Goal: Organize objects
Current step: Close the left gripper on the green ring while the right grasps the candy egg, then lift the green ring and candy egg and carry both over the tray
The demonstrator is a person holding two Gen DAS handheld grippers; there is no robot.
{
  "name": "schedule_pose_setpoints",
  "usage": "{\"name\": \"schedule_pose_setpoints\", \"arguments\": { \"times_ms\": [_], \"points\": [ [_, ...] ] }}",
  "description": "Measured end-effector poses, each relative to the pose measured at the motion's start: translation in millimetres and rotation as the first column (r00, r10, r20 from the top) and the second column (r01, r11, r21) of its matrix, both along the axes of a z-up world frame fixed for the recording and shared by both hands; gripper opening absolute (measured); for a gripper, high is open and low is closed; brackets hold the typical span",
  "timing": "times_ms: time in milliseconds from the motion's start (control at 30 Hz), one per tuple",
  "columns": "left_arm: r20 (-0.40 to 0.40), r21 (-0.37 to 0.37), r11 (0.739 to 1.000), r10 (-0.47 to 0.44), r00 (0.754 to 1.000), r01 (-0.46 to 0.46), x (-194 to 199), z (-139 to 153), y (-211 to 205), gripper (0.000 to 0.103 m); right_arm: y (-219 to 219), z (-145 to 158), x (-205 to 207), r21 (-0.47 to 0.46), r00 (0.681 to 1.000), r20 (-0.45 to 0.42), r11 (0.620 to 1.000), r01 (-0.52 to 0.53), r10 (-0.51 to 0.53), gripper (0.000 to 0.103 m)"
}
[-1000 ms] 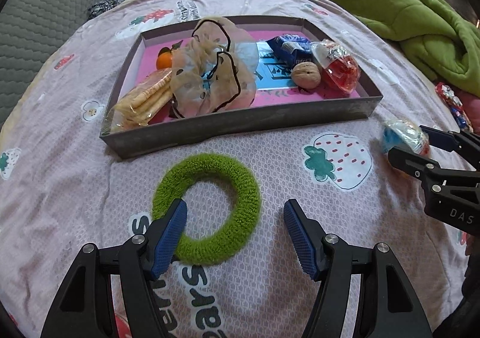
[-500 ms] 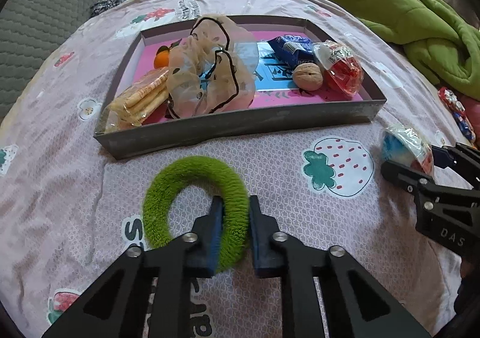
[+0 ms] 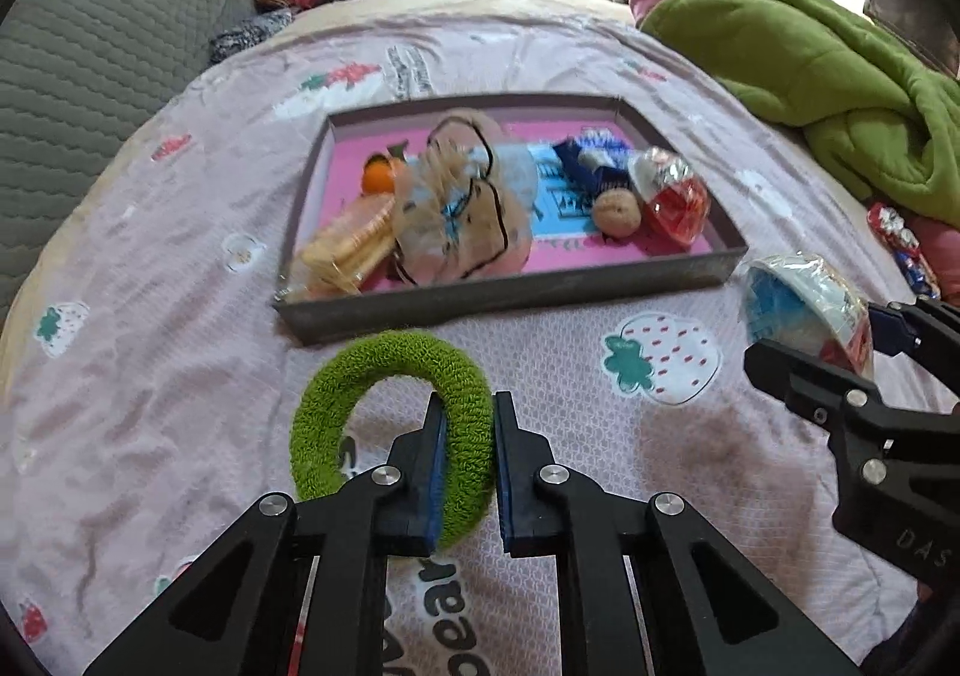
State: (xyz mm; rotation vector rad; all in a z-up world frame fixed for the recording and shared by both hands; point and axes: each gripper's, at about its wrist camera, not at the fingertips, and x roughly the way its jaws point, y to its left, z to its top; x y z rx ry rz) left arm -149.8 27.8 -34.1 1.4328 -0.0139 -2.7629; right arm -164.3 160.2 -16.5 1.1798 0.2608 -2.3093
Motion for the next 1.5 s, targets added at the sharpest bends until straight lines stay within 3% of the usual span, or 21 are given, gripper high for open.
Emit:
{"name": "schedule_pose_setpoints", "arguments": {
  "times_ms": [833, 1200, 1500],
  "points": [
    [-0.206, 0.037, 0.998, 0.055, 0.977, -0.049, 24.1, 113.2, -24.2, 0.013, -13.9, 116.6, 38.8, -0.158, 0.979, -0.203, 0.987, -0.012, -0.020, 0.053],
    [-0.273, 0.023, 0.999, 0.046, 0.961, -0.042, -4.8, 156.9, -32.8, 0.013, -24.3, 164.0, 13.8, -0.181, 0.958, -0.285, 0.983, -0.020, -0.033, 0.053],
    [-0.308, 0.023, 0.999, 0.050, 0.950, -0.046, -36.1, 170.3, -42.0, 0.013, -31.9, 168.0, -11.8, -0.211, 0.948, -0.311, 0.977, -0.002, -0.065, 0.053]
  ]
}}
